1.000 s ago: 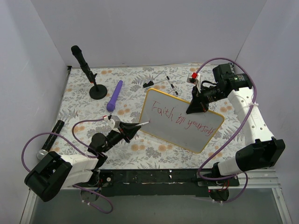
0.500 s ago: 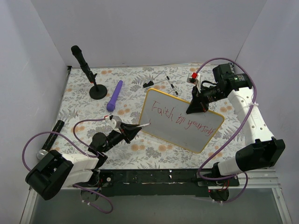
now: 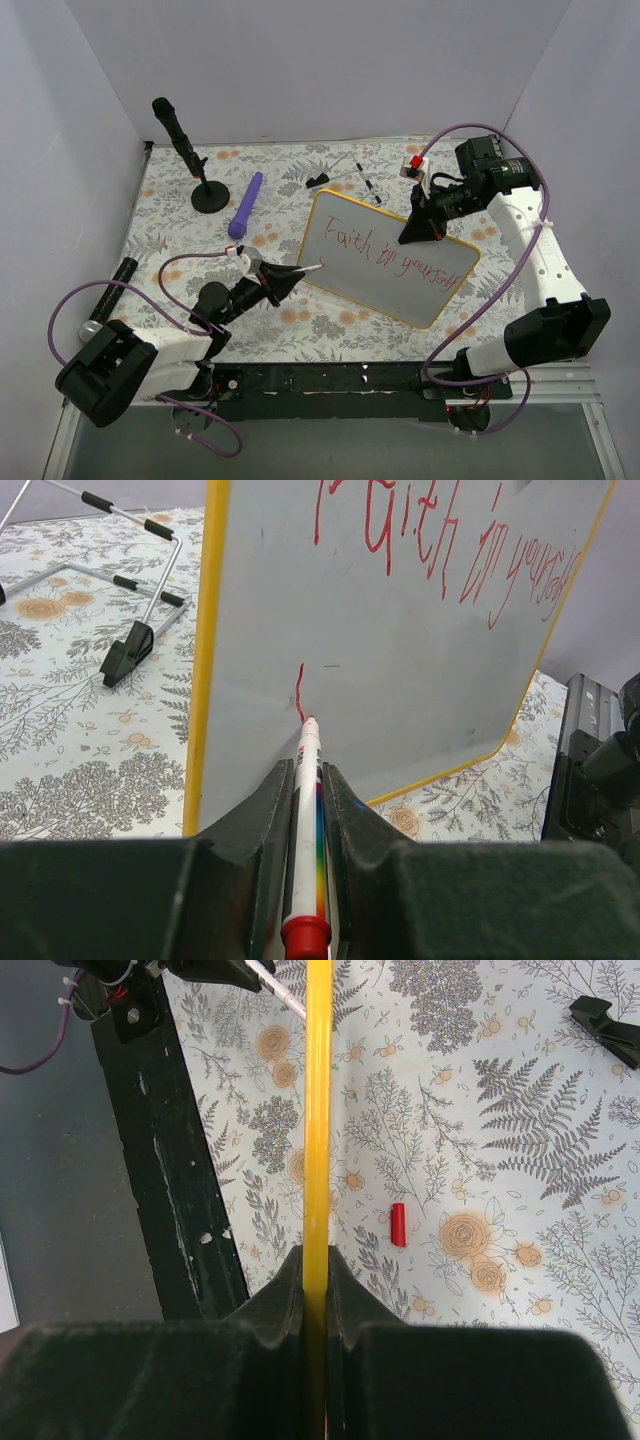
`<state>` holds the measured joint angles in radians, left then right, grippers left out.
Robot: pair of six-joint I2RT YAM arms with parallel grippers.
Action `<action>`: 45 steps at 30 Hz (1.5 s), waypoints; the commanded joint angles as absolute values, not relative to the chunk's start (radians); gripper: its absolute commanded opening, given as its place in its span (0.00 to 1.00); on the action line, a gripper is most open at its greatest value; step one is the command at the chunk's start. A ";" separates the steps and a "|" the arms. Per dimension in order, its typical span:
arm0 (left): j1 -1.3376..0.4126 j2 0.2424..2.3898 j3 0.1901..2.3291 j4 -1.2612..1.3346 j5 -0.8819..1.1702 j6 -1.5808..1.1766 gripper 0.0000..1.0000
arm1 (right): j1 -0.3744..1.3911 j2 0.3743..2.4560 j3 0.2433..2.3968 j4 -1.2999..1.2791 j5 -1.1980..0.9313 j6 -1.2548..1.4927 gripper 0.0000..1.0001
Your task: Write a sentence on the whiteboard
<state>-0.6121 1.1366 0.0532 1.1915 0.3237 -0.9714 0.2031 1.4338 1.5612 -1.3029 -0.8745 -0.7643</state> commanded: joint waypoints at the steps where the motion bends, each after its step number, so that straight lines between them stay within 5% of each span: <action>1: -0.607 1.132 0.094 1.193 0.339 -0.954 0.00 | 0.202 1.391 1.578 -1.299 -0.992 -0.753 0.01; 45: -0.609 1.161 0.089 1.181 0.376 -0.962 0.00 | 0.202 1.396 1.577 -1.298 -0.991 -0.750 0.01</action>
